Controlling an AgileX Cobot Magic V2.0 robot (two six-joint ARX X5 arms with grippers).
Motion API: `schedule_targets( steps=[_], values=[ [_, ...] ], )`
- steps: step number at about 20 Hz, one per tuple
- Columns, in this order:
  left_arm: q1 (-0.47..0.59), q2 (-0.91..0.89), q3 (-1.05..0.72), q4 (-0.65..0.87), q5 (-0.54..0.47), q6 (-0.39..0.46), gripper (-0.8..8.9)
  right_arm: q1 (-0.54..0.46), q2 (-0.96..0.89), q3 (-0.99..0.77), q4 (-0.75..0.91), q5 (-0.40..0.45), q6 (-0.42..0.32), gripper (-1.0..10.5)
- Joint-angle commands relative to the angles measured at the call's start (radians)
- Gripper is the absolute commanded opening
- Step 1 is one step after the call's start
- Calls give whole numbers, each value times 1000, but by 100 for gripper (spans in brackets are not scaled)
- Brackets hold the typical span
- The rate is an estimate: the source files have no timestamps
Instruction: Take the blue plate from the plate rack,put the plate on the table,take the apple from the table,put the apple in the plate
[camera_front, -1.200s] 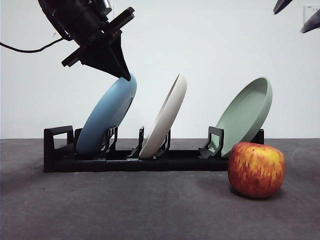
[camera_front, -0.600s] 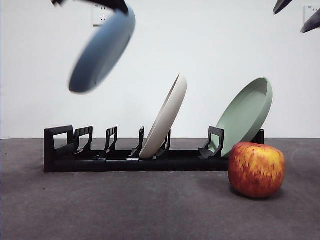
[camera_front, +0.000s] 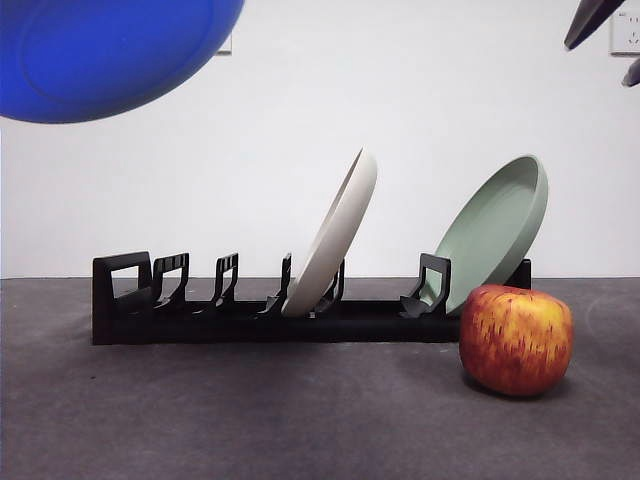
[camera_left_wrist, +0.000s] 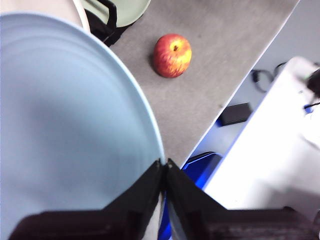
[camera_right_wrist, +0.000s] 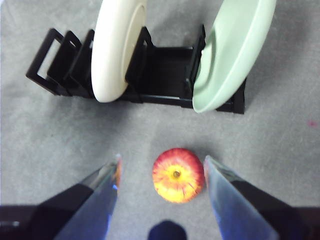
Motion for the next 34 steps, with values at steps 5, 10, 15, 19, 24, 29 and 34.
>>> schedule_targets(
  steps=[5, 10, 15, 19, 24, 29, 34],
  values=[
    [-274, 47, -220, 148, -224, -191, -9, 1, 0, 4, -8, 3, -30, 284],
    [-297, 244, -322, 322, -256, -144, -9, 1, 0, 4, -39, 3, -39, 287],
    [-270, 494, -322, 412, -344, -37, -9, 1, 0, 4, -59, 6, -41, 294],
    [-254, 592, -322, 482, -340, -14, -9, 1, 0, 4, -63, 6, -42, 536],
    [-244, 576, -319, 497, -307, -17, 155, 1, 1, 5, -63, 5, -42, 568],
    [-241, 494, -265, 449, -307, -42, 227, 1, 43, 4, -62, 5, -42, 568],
    [-238, 293, -198, 393, -396, -46, 226, 14, 162, 4, -60, 3, -59, 568]
  ],
)
